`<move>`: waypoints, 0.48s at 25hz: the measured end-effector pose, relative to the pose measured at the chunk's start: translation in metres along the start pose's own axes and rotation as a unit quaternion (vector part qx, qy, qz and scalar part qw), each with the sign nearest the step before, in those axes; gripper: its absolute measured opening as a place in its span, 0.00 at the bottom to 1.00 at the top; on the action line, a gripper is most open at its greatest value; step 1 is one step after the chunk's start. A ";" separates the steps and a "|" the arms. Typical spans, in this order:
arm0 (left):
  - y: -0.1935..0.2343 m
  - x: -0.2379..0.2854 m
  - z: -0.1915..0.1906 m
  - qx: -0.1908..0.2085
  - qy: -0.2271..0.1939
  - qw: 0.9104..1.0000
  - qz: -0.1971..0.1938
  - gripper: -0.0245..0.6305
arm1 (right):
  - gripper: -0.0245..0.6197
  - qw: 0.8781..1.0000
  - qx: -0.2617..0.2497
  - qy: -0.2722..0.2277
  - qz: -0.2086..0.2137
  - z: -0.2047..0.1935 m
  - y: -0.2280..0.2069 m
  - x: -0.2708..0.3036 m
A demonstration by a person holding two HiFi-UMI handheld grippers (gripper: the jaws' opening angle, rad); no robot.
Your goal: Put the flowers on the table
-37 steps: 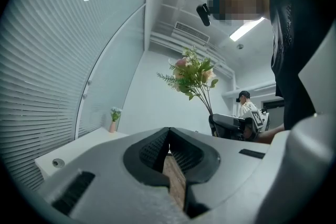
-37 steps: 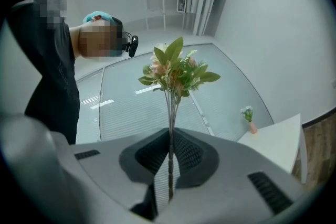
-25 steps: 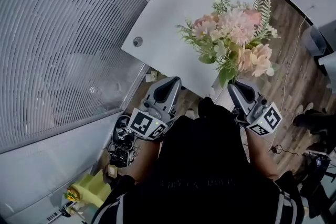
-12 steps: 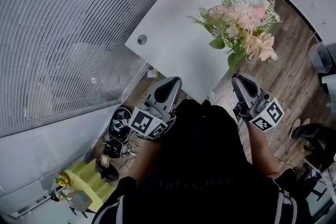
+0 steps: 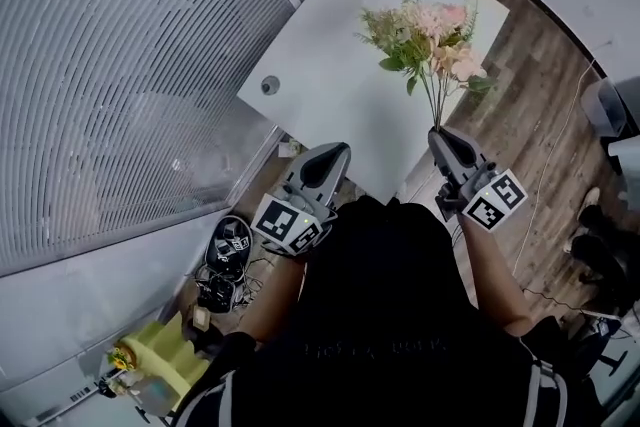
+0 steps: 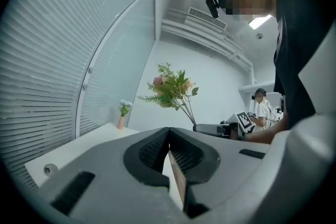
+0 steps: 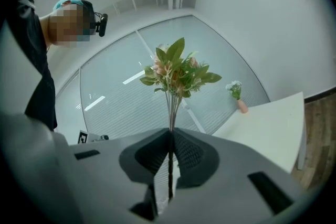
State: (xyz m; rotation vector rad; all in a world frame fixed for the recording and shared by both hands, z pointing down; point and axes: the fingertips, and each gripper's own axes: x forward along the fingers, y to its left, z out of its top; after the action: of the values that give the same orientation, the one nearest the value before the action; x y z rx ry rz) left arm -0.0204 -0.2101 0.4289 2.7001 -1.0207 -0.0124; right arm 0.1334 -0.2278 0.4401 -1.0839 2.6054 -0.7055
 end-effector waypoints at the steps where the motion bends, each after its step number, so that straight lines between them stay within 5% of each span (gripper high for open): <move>1: 0.002 -0.001 -0.001 -0.002 0.001 1.000 0.001 0.07 | 0.10 1.000 0.004 0.005 -0.005 -0.005 -0.004 0.002; 12: 0.011 -0.009 -0.044 0.022 0.058 0.998 0.002 0.07 | 0.10 0.995 0.060 0.072 -0.037 -0.080 -0.039 0.036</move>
State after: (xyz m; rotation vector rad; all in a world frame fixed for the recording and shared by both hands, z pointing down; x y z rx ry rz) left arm -0.0296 -0.2019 0.4738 2.7030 -1.0033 0.1678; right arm 0.1009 -0.2505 0.5277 -1.1379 2.6116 -0.9781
